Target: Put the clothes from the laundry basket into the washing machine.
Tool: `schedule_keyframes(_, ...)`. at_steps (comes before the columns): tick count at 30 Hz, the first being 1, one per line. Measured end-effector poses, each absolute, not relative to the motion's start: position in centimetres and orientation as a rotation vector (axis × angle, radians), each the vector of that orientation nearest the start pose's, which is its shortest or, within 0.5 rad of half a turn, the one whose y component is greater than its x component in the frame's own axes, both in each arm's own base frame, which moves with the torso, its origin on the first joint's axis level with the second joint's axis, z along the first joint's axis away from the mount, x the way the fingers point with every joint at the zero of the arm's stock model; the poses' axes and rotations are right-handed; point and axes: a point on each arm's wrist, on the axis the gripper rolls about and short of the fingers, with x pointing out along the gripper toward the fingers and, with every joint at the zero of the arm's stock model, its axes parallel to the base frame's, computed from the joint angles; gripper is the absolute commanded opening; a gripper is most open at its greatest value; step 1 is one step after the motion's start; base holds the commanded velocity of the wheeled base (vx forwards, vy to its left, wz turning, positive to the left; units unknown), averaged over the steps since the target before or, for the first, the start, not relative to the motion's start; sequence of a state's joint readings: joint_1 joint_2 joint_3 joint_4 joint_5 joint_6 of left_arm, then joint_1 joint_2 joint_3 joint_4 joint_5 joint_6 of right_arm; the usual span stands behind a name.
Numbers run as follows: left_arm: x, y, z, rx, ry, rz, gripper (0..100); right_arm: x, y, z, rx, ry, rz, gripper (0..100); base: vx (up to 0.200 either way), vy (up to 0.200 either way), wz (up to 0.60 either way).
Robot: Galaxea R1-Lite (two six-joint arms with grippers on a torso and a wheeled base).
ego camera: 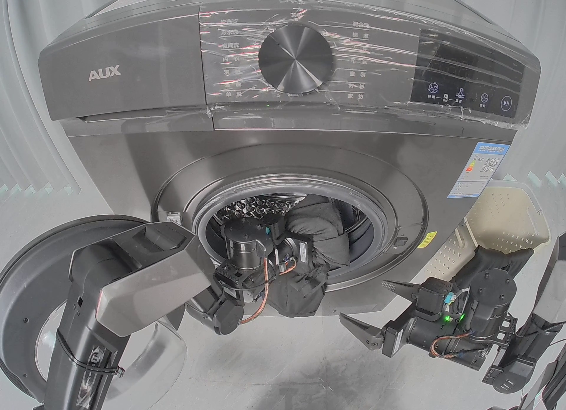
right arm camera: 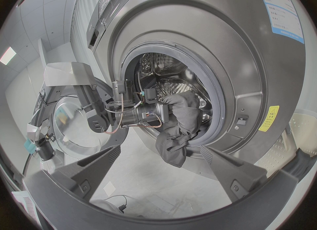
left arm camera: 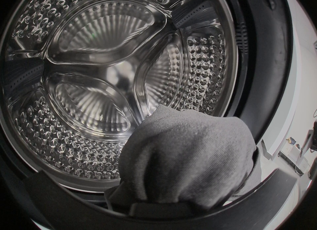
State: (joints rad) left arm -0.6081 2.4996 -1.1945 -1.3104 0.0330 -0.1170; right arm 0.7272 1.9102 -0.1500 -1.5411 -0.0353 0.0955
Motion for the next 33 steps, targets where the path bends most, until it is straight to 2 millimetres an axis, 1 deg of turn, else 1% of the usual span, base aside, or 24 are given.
schedule_keyframes(7, 39.8, -26.7, 3.4, -0.112, 0.03, -0.555, 0, 18.1, 16.0, 7.4, 0.008, 0.242, 0.678, 100, 0.0, 0.0, 0.0)
schedule_keyframes(14, 42.3, -27.0, 4.3, -0.12, -0.003, -0.524, 0, 18.1, 16.0, 7.4, 0.008, 0.242, 0.677, 100, 0.0, 0.0, 0.0)
schedule_keyframes(17, 43.4, -26.7, 4.4, -0.12, -0.001, -0.493, 0, 18.1, 16.0, 7.4, 0.008, 0.242, 0.676, 100, 0.0, 0.0, 0.0)
schedule_keyframes(22, 44.6, -26.3, 4.5, -0.119, 0.003, -0.461, 0, 18.1, 16.0, 7.4, 0.008, 0.243, 0.676, 100, 0.0, 0.0, 0.0)
schedule_keyframes(29, 46.4, -25.8, 6.5, -0.133, -0.033, -0.415, 0, 18.2, 16.0, 7.3, 0.007, 0.247, 0.676, 100, 0.0, 0.0, 0.0)
schedule_keyframes(33, 47.0, -25.6, 7.1, -0.139, -0.045, -0.401, 0, 18.2, 16.0, 7.3, 0.007, 0.248, 0.676, 100, 0.0, 0.0, 0.0)
